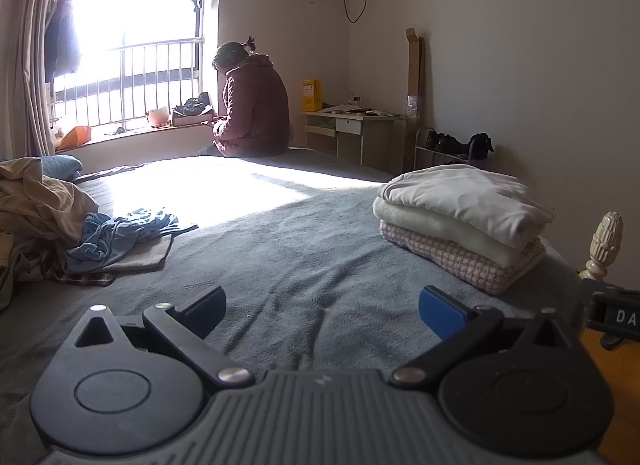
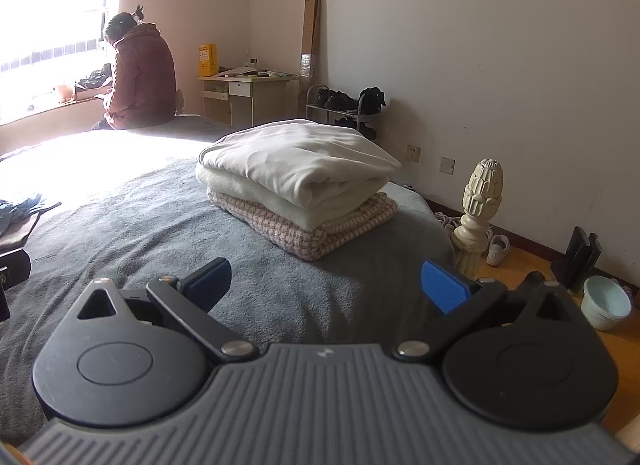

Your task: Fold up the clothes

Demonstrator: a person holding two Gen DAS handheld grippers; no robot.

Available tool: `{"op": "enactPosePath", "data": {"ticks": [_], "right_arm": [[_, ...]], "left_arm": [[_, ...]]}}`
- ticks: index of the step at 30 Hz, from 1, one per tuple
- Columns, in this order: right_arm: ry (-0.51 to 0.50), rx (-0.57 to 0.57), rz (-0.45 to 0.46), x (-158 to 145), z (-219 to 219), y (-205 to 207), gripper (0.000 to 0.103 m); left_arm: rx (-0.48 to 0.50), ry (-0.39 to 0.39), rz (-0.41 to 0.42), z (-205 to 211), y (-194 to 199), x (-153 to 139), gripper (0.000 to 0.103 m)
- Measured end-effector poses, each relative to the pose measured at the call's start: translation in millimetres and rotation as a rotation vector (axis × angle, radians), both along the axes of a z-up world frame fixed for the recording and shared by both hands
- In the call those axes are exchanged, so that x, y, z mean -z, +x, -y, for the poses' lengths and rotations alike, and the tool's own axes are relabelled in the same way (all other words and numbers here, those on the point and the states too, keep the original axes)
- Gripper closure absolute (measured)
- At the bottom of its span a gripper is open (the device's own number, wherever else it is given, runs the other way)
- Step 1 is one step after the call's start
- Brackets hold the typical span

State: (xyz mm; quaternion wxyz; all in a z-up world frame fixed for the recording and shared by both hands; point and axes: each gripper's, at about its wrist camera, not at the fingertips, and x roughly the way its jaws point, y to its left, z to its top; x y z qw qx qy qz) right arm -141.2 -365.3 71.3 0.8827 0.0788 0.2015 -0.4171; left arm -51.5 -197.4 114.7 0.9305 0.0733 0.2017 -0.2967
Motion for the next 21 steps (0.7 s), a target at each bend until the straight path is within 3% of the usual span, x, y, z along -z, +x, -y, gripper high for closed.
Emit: {"op": "enactPosePath", "data": {"ticks": [21], "right_arm": [[0.015, -0.006, -0.002, 1.9, -0.4, 7.9, 0.001]], "left_arm": [[-0.011, 0.007, -0.017, -1.9, 5.0, 2.5, 0.0]]}}
